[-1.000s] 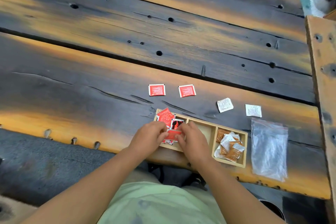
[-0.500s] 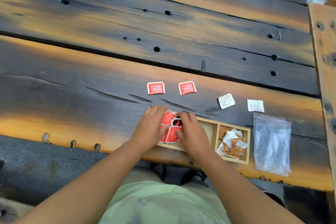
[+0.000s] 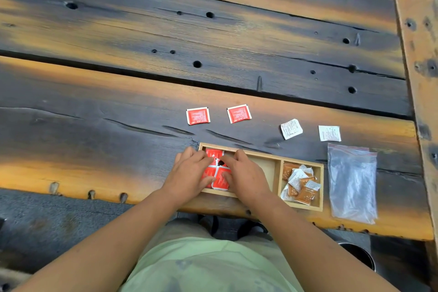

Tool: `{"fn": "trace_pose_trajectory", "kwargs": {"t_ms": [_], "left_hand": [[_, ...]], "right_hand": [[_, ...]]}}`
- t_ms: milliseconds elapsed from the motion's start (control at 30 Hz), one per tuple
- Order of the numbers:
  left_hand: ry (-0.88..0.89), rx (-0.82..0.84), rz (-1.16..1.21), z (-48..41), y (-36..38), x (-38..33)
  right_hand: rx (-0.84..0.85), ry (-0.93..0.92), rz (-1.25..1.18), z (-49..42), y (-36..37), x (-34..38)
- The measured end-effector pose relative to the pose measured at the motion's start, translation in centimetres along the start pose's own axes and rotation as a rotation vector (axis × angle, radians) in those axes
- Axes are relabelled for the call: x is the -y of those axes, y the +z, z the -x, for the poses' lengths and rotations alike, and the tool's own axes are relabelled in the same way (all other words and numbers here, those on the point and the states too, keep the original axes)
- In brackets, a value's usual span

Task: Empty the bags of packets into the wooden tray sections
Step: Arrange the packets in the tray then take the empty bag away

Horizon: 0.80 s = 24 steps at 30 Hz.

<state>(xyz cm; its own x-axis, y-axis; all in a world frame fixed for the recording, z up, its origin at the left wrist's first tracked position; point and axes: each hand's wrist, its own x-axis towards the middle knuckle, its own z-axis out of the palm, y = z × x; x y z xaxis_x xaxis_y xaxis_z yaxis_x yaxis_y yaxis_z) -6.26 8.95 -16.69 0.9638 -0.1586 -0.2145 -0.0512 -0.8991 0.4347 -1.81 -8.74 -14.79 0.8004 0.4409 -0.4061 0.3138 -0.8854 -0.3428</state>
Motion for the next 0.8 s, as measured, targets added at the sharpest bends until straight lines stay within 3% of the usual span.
{"fn": "trace_pose_trajectory", "kwargs": {"t_ms": [600, 800], "left_hand": [[0.057, 0.010, -0.050, -0.2, 0.0, 0.4], [0.062, 0.047, 0.096, -1.4, -1.4, 1.0]], "right_hand": [[-0.079, 0.051, -0.123, 0.3, 0.1, 0.3], [-0.057, 0.051, -0.207, 0.2, -1.7, -0.3]]}}
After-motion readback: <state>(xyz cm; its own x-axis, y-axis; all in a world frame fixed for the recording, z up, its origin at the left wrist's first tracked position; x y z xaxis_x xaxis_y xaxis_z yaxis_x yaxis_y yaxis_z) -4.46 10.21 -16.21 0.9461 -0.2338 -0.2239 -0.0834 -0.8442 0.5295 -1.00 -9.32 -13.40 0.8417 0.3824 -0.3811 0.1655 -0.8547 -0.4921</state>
